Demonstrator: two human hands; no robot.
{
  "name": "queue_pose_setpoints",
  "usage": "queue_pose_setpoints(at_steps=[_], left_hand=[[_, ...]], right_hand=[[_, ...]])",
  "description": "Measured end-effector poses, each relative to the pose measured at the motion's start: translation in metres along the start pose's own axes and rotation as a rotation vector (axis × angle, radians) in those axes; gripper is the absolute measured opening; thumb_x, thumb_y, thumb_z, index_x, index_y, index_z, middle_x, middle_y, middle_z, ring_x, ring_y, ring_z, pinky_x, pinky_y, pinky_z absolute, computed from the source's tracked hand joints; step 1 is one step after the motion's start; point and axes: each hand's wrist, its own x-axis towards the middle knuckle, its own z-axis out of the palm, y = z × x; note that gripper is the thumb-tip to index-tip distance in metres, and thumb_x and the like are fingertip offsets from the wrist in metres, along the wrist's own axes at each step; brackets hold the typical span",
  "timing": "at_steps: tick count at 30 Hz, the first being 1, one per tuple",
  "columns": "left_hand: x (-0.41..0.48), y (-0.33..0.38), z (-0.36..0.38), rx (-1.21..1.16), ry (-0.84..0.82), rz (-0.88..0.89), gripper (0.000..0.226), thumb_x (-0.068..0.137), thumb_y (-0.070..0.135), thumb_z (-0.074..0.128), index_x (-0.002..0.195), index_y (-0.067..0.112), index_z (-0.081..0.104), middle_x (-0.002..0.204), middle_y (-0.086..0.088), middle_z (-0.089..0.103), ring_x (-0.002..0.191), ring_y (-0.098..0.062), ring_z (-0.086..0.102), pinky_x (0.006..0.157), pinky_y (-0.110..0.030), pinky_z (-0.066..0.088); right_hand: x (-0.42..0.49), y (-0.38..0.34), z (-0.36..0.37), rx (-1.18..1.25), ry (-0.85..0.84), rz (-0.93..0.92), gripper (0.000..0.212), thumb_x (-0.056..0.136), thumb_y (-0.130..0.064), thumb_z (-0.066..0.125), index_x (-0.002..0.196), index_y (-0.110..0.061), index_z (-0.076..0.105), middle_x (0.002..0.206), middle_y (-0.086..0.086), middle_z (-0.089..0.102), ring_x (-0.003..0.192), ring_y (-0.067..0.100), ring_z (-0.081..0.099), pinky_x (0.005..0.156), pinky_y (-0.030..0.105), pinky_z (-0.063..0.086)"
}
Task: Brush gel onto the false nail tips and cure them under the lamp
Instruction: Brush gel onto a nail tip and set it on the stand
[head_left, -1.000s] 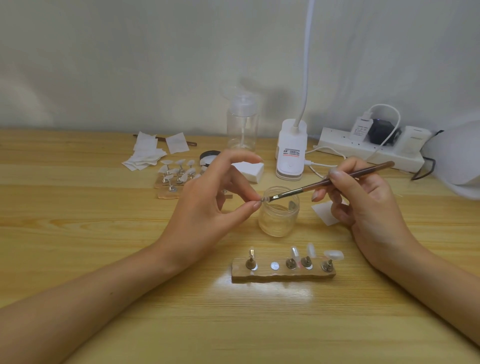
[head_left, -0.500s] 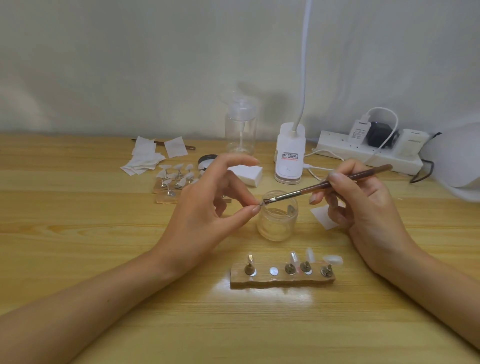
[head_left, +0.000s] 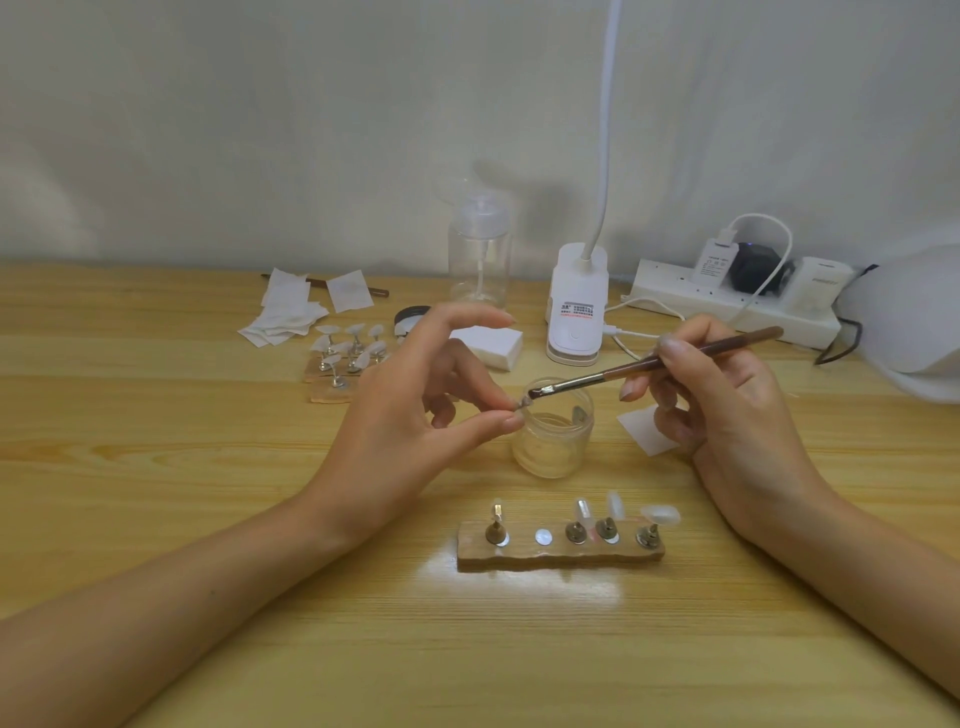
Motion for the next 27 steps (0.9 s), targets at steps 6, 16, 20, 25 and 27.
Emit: queue_pose_setpoints(at_steps=[6, 16, 20, 25, 27], left_hand=[[-0.0004, 0.0018, 0.0001, 0.001, -0.001, -0.003, 0.055, 0.081, 0.017, 0.080, 0.128, 0.031, 0.054, 0.082, 0.005, 0.072, 0.086, -0.015, 0.072, 0.061, -0.040, 0.047], [0.0000, 0.0023, 0.0008, 0.085, 0.005, 0.062, 0.048, 0.085, 0.017, 0.075, 0.126, 0.032, 0.055, 0.083, 0.011, 0.071, 0.084, -0.023, 0.068, 0.059, -0.025, 0.044], [-0.0002, 0.0016, 0.0001, 0.130, 0.001, 0.097, 0.048, 0.086, 0.013, 0.075, 0.127, 0.030, 0.056, 0.084, 0.011, 0.071, 0.079, -0.019, 0.063, 0.062, -0.017, 0.041], [-0.0002, 0.0020, 0.0005, 0.161, 0.008, 0.119, 0.048, 0.087, 0.010, 0.077, 0.128, 0.026, 0.056, 0.085, 0.011, 0.072, 0.082, -0.010, 0.064, 0.061, -0.024, 0.043], [0.0001, 0.0016, 0.0007, 0.178, 0.014, 0.128, 0.050, 0.087, 0.009, 0.077, 0.128, 0.027, 0.056, 0.085, 0.012, 0.072, 0.084, -0.008, 0.064, 0.061, -0.031, 0.042]], right_hand=[[-0.0001, 0.0006, -0.0010, -0.003, 0.050, 0.037, 0.018, 0.080, -0.034, 0.062, 0.079, -0.020, 0.050, 0.065, 0.004, 0.067, 0.060, 0.006, 0.050, 0.043, 0.016, 0.028], [0.0004, 0.0008, -0.0019, 0.020, 0.036, 0.015, 0.017, 0.089, -0.029, 0.064, 0.078, -0.023, 0.052, 0.066, 0.004, 0.068, 0.053, 0.006, 0.040, 0.043, 0.017, 0.025], [-0.0005, 0.0001, 0.0002, -0.007, -0.007, 0.012, 0.017, 0.088, -0.032, 0.063, 0.078, -0.023, 0.053, 0.068, 0.006, 0.070, 0.053, 0.009, 0.036, 0.043, 0.016, 0.025], [0.0007, 0.0001, -0.0017, 0.025, 0.013, 0.013, 0.020, 0.086, -0.035, 0.066, 0.079, -0.022, 0.051, 0.068, 0.005, 0.069, 0.053, 0.008, 0.034, 0.044, 0.020, 0.022], [0.0002, -0.0001, -0.0002, 0.013, -0.024, 0.000, 0.020, 0.084, -0.036, 0.066, 0.077, -0.023, 0.052, 0.068, 0.006, 0.070, 0.052, 0.008, 0.034, 0.044, 0.019, 0.022]])
